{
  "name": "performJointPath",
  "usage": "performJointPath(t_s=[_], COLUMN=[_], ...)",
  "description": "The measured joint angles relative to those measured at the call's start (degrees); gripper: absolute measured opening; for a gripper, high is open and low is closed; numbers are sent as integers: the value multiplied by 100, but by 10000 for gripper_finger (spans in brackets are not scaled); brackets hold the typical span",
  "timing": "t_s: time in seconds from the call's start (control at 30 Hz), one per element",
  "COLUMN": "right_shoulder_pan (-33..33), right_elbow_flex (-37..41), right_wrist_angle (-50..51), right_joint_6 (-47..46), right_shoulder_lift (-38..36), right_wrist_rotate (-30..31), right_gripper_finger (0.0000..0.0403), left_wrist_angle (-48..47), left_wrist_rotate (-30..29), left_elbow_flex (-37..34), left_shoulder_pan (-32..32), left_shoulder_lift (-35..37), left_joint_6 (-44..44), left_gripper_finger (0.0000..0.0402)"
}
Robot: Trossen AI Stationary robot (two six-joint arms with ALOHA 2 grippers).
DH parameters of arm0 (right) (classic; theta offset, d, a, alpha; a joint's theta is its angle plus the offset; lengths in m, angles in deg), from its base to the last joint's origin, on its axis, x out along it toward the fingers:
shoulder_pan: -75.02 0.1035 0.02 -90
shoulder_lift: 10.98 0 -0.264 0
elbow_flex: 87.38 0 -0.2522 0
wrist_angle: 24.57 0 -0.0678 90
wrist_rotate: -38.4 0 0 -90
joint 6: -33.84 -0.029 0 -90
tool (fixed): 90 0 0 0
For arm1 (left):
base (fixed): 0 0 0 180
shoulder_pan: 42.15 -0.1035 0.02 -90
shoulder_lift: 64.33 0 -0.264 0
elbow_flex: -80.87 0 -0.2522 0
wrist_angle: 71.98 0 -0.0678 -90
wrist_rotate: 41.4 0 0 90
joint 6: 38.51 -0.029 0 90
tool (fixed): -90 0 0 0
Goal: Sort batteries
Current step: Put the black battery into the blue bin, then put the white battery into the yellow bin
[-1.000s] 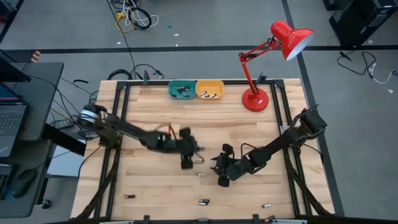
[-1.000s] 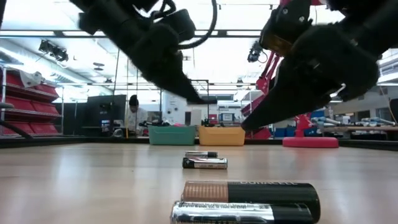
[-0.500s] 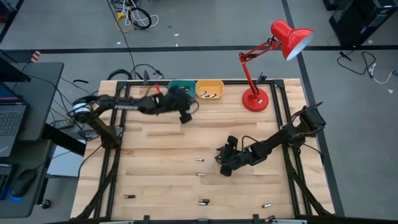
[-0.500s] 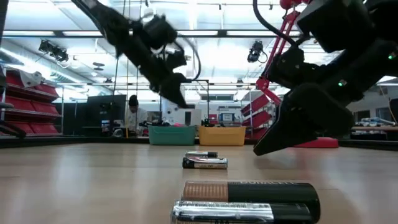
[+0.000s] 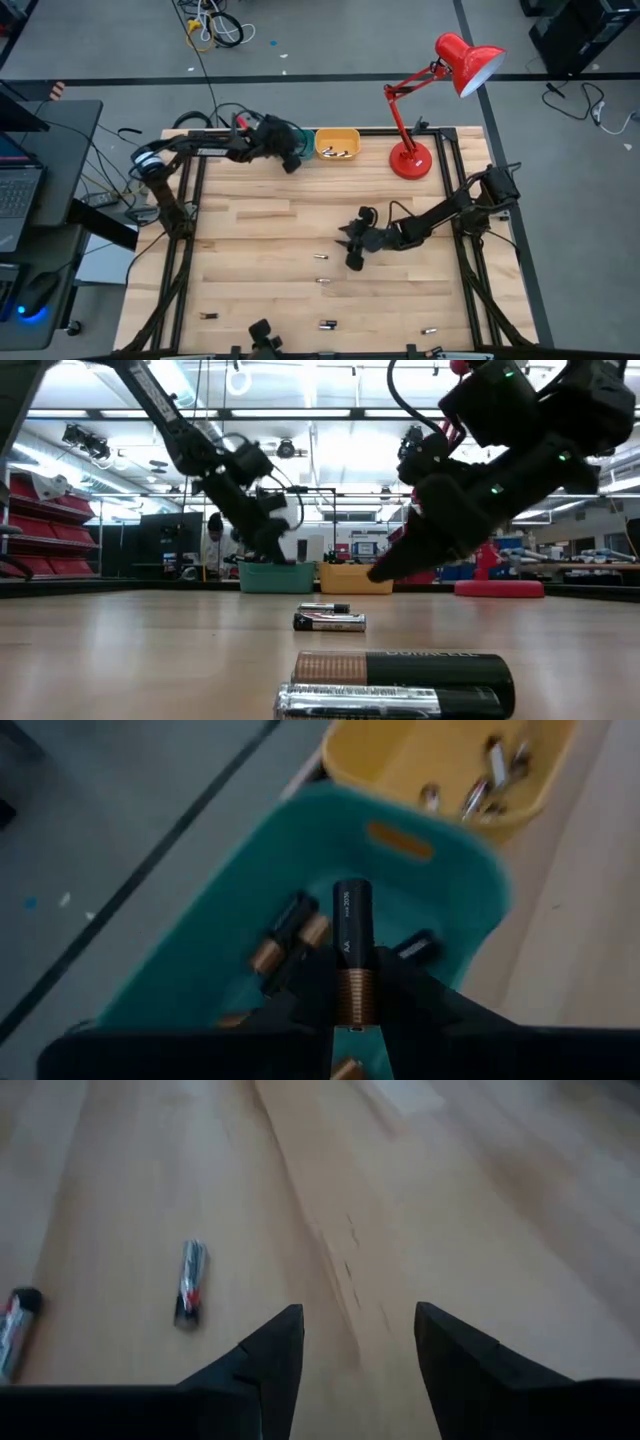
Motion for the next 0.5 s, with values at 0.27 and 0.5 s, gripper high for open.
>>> performJointPath(t_s=[0.27, 0.5], right_shoulder_pan=[-284, -325], right_elbow_flex=[-3, -3], right_wrist_angle=[-437, -619], right_joint_6=[483, 778], right_shoulder_lift=[0, 2], right_wrist_rotate=[-709, -916], right_gripper_finger=[178, 189], left_wrist_angle=[244, 457], left_wrist_rotate=[-102, -541], left_elbow_flex=[0, 2], left_shoulder_pan=[-181, -170], left_shoulder_lift=[-525, -524], left_joint_6=[45, 174], left_gripper_finger=[94, 184])
